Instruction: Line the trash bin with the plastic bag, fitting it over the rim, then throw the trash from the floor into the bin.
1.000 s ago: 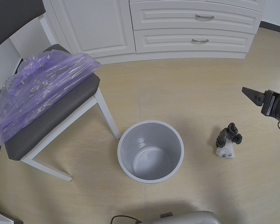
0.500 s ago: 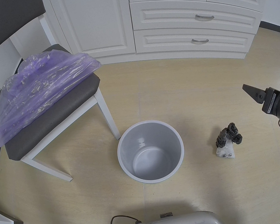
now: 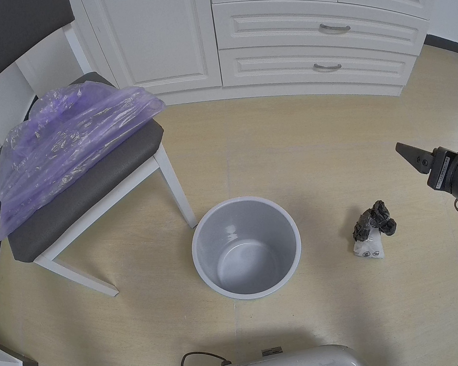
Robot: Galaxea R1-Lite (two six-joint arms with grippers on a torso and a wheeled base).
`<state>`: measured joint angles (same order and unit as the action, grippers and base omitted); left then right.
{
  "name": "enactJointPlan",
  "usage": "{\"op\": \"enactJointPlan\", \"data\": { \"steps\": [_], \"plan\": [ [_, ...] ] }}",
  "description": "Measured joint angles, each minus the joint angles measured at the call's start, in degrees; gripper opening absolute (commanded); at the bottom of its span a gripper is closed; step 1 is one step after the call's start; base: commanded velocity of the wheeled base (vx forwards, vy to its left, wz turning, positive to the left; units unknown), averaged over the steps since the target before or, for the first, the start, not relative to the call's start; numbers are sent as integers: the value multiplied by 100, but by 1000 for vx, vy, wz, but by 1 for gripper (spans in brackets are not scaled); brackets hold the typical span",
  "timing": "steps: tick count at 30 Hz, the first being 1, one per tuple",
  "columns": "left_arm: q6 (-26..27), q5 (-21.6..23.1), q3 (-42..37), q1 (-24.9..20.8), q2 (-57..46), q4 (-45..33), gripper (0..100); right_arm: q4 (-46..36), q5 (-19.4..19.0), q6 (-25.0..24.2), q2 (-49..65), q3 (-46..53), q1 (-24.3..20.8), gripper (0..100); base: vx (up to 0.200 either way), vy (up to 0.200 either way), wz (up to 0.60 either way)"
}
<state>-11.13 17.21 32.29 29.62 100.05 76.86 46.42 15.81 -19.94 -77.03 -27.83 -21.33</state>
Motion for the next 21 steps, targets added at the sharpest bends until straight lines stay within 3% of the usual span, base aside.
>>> {"op": "enactJointPlan", "data": {
  "steps": [6, 14, 21],
  "plan": [
    [-101, 40, 201, 41, -256, -1120, 100, -24, 0, -2, 0, 2, 4, 100, 0, 0, 0],
    [-589, -28, 673, 151, -262, -1474, 100, -48, 0, 0, -4, 13, 9, 100, 0, 0, 0],
    [-600, 96, 930, 290, -208, -2623, 100, -79, 0, -2, -9, 18, 9, 100, 0, 0, 0]
  ]
}}
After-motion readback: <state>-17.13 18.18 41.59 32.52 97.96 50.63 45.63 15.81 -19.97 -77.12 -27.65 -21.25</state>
